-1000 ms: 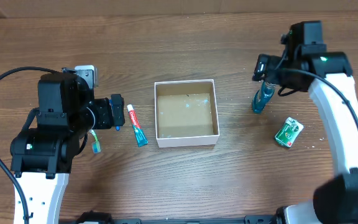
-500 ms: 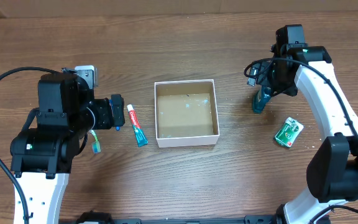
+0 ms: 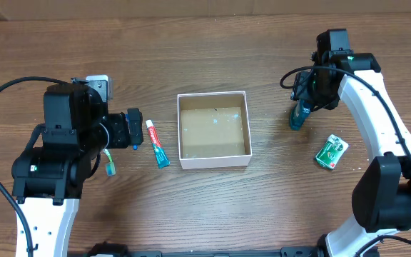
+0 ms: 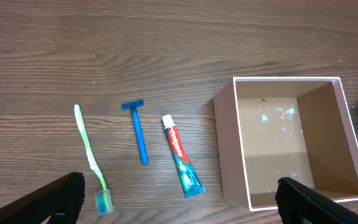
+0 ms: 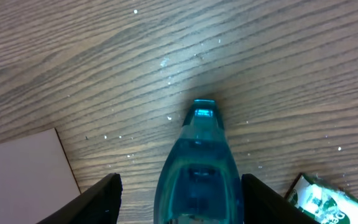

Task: Pack container
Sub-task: 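Reach the right gripper to the blue mouthwash bottle and grasp it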

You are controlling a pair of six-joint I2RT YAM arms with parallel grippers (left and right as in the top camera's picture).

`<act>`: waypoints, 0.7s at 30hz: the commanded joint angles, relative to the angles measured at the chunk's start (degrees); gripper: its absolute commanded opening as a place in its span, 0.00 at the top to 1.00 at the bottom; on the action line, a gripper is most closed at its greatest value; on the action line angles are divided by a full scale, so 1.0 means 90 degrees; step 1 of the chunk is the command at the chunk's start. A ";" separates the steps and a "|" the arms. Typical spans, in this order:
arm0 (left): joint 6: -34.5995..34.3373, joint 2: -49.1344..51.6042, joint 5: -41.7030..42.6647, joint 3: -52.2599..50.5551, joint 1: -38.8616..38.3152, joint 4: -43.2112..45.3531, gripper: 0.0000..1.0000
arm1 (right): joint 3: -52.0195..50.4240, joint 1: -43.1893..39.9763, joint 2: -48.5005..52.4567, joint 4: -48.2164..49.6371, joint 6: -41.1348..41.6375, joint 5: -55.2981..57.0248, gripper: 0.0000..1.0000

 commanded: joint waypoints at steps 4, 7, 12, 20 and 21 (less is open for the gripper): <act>0.0124 -0.0007 0.0112 0.0165 0.0034 0.0002 0.00 | 0.0155 -0.0044 -0.0015 -0.0017 0.0019 0.0136 0.43; 0.0124 -0.0007 0.0112 0.0165 0.0034 0.0005 0.00 | 0.0155 -0.0044 -0.0015 -0.0083 0.0160 0.0311 0.47; 0.0124 -0.0007 0.0112 0.0165 0.0034 0.0005 0.00 | 0.0155 -0.0044 -0.0015 -0.0100 0.0158 0.0347 0.53; 0.0126 -0.0007 0.0109 0.0165 0.0034 0.0005 0.00 | 0.0155 -0.0044 -0.0015 -0.0102 0.0158 0.0347 0.72; 0.0124 -0.0007 0.0109 0.0165 0.0034 0.0005 0.00 | 0.0155 -0.0044 -0.0015 -0.0102 0.0155 0.0345 0.75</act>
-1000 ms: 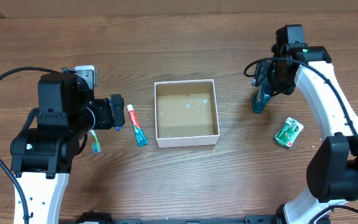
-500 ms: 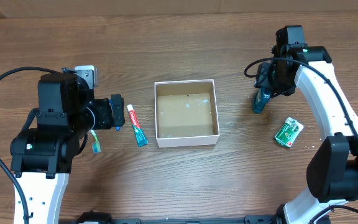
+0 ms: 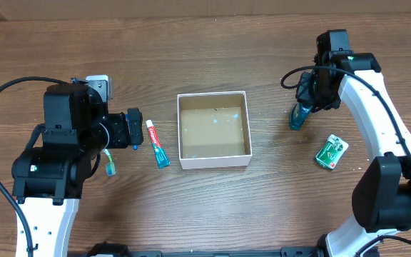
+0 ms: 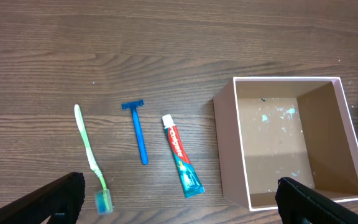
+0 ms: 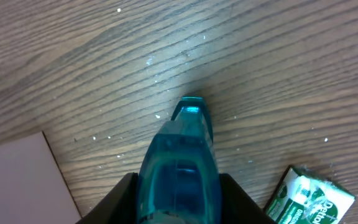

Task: Pack container
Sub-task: 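Reach the right gripper to the blue mouthwash bottle and grasp it, then carry the mouthwash bottle into the box and release it upright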

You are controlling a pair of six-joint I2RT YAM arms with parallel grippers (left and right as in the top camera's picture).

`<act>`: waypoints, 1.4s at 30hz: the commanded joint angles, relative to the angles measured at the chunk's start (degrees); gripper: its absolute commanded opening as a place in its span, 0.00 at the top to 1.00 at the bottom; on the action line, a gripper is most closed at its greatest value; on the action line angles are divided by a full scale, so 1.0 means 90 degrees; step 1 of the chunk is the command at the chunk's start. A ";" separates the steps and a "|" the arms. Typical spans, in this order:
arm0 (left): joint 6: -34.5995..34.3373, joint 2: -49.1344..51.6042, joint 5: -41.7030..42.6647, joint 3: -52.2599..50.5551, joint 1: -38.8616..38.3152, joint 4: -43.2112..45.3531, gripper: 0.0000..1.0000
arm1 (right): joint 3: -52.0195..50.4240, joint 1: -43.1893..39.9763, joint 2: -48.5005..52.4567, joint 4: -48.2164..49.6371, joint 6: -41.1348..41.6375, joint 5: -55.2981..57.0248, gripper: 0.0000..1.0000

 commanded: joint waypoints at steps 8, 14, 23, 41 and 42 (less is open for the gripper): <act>0.0126 -0.0007 0.0092 0.0165 0.0034 0.0005 0.00 | 0.0248 -0.0017 -0.0141 -0.0010 0.0002 0.0073 0.96; 0.0126 -0.0007 0.0092 0.0165 0.0034 0.0005 0.00 | 0.0894 0.0308 -0.0780 -0.0391 -0.0024 0.0080 0.96; 0.0124 -0.0007 0.0092 0.0165 0.0034 0.0002 0.00 | 0.2582 0.2137 -0.1574 -0.1644 -0.0015 0.0085 0.96; 0.0124 -0.0007 0.0092 0.0165 0.0034 -0.0034 0.00 | 0.2620 0.3942 0.0333 -0.0782 0.1127 0.0342 0.96; 0.0124 -0.0007 0.0092 0.0165 0.0034 -0.0034 0.00 | 0.2620 0.3942 0.0452 -0.0714 0.1173 0.0342 0.96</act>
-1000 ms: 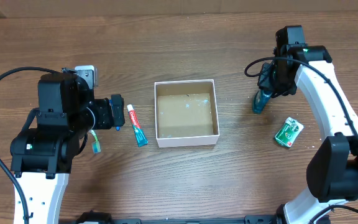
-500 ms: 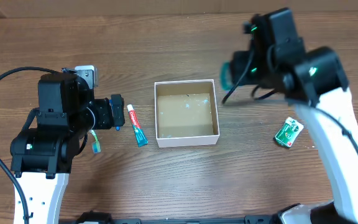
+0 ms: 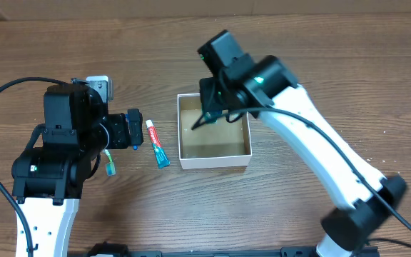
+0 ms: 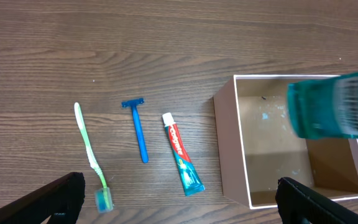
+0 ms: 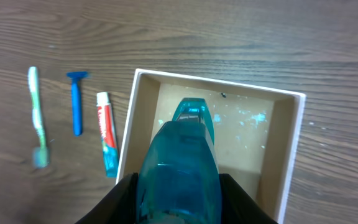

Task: Pack container
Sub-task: 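Carry the mouthwash bottle into the box and release it upright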

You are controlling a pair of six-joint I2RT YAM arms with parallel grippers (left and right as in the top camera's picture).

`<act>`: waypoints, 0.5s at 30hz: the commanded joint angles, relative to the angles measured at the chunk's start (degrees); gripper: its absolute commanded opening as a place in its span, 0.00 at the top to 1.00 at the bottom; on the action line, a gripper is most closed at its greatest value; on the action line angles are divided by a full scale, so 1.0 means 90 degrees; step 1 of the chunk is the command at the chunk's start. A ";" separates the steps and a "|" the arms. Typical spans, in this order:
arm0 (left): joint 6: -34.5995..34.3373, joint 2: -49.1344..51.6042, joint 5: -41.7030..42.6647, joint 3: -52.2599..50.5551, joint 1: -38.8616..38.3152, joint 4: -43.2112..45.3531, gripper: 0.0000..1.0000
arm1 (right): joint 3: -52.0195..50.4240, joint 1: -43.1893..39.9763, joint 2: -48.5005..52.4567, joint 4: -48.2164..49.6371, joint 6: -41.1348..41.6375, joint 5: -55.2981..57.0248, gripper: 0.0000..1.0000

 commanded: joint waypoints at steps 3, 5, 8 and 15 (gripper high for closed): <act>0.0124 -0.0007 0.0092 0.0165 0.0034 0.0010 0.00 | 0.0112 0.0012 0.0673 0.0391 0.0238 0.0112 0.96; 0.0124 -0.0007 0.0092 0.0165 0.0034 0.0007 0.00 | 0.0112 0.0012 0.0894 0.0406 0.0274 0.0109 0.96; 0.0126 -0.0007 0.0092 0.0165 0.0034 0.0012 0.00 | 0.0112 0.0012 0.1214 0.0440 0.0364 0.0104 0.96; 0.0124 -0.0005 0.0092 0.0165 0.0034 0.0015 0.00 | 0.0112 0.0012 0.1474 0.0639 0.0374 0.0034 0.96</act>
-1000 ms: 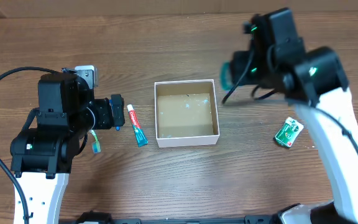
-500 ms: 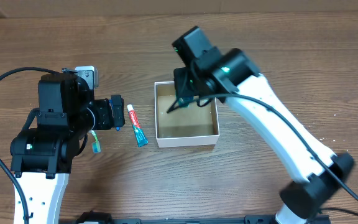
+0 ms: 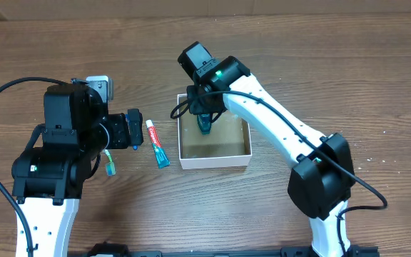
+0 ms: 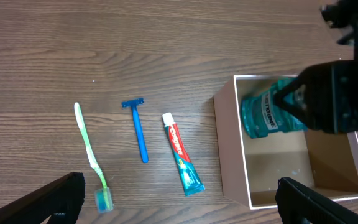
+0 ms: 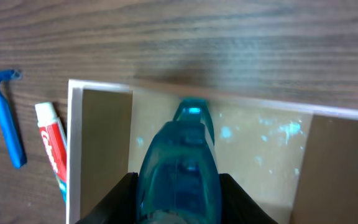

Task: Pack container
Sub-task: 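Carry the mouthwash bottle into the box and release it upright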

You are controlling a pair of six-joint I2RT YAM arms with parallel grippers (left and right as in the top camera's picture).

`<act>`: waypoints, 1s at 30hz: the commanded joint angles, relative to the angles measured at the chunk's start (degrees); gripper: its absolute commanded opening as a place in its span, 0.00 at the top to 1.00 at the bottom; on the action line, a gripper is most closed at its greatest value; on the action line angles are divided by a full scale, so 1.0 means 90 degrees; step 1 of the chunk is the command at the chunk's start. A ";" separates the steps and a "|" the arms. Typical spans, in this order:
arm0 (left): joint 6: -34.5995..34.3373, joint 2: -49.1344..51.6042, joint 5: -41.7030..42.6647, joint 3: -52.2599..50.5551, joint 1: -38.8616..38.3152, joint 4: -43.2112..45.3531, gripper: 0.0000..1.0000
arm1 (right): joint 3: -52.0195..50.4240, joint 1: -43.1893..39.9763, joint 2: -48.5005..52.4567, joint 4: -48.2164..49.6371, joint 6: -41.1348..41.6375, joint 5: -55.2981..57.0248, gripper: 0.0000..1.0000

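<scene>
The open white box [image 3: 215,163] sits mid-table, its tan floor bare apart from the bottle. My right gripper [image 3: 204,113] [image 5: 178,190] is shut on the blue mouthwash bottle [image 3: 204,124] [image 4: 269,115] [image 5: 180,155], which points cap-down into the box's far-left part. Whether the cap touches the floor cannot be told. Left of the box [image 4: 229,152] lie a toothpaste tube [image 3: 158,143] [image 4: 182,163], a blue razor [image 4: 138,130] and a green toothbrush [image 4: 92,158]. My left gripper [image 3: 135,128] [image 4: 179,200] hangs open above them, holding nothing.
A small white and grey object [image 3: 98,84] lies behind the left arm. The right arm stretches from the front right across the table to the box, and black cables trail from both arms. The toothpaste [image 5: 51,146] lies close to the box's left wall.
The right gripper with the bottle has moved from above the box's middle to lower down at its far-left part. The bottle now stands inside the box walls. The left arm has not moved.
The right gripper stood open around the bottle on the table to the right of the box, near a green packet. Then it was shut on the bottle there. Later it held the bottle over the box, and now holds it down in the box's far-left part.
</scene>
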 commanded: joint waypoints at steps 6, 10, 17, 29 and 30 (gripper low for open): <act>0.0124 0.0075 0.0095 0.0165 0.0034 0.0005 0.00 | 0.0114 0.0027 -0.0104 0.0090 -0.0012 -0.0204 0.96; 0.0124 0.0175 0.0095 0.0165 0.0034 0.0002 0.00 | 0.0114 0.0053 -0.0104 0.0114 -0.0117 -0.0240 0.96; 0.0126 0.0214 0.0092 0.0165 0.0034 0.0000 0.00 | 0.0114 0.0053 -0.0104 0.0141 -0.0117 -0.0240 0.44; 0.0117 0.0238 -0.1353 0.0165 0.0036 -0.0590 0.00 | 0.0121 0.0053 -0.0704 0.0100 -0.0117 0.0182 0.12; 0.0078 0.0250 -0.1511 0.0165 0.0036 -0.0668 0.00 | 0.0121 0.0044 -0.0855 0.0058 -0.0117 0.0299 0.11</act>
